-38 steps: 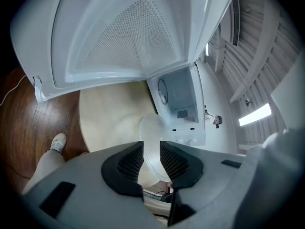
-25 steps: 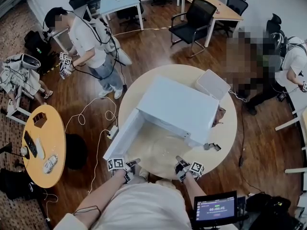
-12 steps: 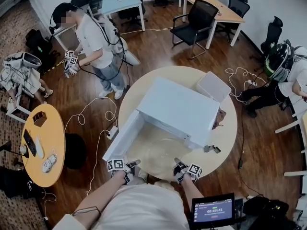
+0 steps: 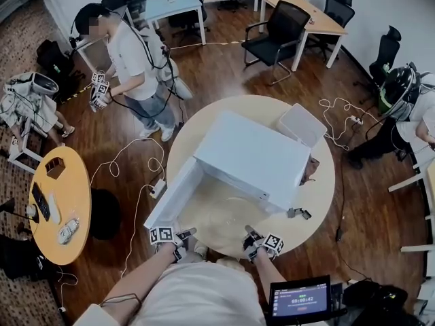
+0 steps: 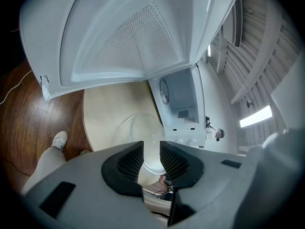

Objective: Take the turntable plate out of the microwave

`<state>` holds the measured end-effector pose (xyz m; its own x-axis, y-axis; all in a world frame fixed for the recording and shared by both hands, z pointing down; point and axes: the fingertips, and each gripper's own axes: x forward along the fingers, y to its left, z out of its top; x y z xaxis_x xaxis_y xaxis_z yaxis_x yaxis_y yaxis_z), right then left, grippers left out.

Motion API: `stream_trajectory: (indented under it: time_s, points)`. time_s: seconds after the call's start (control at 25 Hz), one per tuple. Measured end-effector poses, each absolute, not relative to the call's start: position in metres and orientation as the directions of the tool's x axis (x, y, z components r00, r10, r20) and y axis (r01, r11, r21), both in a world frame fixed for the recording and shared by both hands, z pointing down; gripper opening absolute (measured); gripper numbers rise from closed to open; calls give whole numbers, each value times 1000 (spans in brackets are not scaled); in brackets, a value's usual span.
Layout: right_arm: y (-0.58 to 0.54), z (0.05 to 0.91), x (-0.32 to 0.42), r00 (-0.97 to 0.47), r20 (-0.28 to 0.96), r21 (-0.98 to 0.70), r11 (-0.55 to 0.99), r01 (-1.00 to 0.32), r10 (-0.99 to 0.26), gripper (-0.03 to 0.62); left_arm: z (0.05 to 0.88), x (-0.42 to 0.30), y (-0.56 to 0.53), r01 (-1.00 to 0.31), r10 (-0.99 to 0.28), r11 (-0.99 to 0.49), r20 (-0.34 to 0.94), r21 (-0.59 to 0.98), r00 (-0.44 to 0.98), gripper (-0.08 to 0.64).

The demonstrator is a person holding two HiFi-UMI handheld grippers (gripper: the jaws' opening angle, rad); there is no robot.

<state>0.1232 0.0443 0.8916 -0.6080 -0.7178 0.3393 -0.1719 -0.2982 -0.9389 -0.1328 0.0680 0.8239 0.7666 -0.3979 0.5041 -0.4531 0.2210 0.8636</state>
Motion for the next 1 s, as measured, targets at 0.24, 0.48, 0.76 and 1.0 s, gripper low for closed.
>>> stream_trajectory:
  time_s: [0.24,0.48,0.76,1.0]
  points:
    - [42,896,120,-595,351,-934,-318,-165,-723,28,825,-132,63,-448,-408,213,496,868,766,92]
    - [45,902,114,-589,393,-917,-351,-191,-706,28,828,-129,65,-452,-399,214,500,866,768,92]
    - [50,912,112,-568,465,-883,-401,-244,-679,28,831,-130,69,-454,-396,220,504,863,767,92]
    - [50,916,113,-550,504,-862,-421,-281,-666,29,830,-131,71,-458,-394,214,505,863,768,92]
